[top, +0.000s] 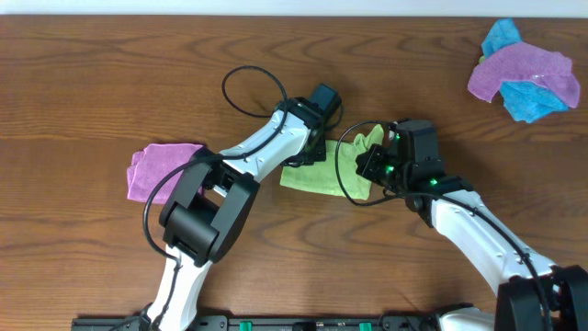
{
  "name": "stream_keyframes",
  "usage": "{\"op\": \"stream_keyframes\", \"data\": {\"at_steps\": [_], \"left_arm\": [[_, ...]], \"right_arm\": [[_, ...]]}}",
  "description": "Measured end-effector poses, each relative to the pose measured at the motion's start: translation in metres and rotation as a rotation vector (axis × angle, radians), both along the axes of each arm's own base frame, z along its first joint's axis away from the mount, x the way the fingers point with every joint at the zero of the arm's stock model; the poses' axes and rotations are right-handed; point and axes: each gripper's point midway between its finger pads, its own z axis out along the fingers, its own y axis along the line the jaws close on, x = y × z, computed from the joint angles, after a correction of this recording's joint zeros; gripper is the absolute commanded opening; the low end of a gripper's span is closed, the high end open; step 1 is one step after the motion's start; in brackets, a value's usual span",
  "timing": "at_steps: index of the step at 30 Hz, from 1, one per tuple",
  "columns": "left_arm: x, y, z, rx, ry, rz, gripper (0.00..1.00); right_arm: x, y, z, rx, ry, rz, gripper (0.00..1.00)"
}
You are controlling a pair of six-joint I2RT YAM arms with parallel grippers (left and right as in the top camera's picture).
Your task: Fold the cloth
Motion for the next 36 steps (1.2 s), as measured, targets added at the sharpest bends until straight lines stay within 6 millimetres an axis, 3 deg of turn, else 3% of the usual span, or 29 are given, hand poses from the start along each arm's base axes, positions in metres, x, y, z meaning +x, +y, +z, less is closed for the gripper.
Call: {"op": "stream_keyframes", "data": {"at_steps": [16, 25, 36], "left_arm": [[0.003, 0.022, 0.009, -0.044, 0.037, 0.025, 0.06], [0.01, 0.022, 0.046, -0.084, -0.037, 0.002, 0.06], [0.038, 0.086, 0.078, -0.044, -0.111, 0.124, 0.06]], "right_arm": [[0.002, 0.001, 0.002, 0.004, -0.006, 0.0, 0.01], [0.002, 0.019, 0.012, 0.006, -0.031, 0.046, 0.01], [0.001, 0.052, 0.028, -0.016, -0.091, 0.114, 0.01]]}}
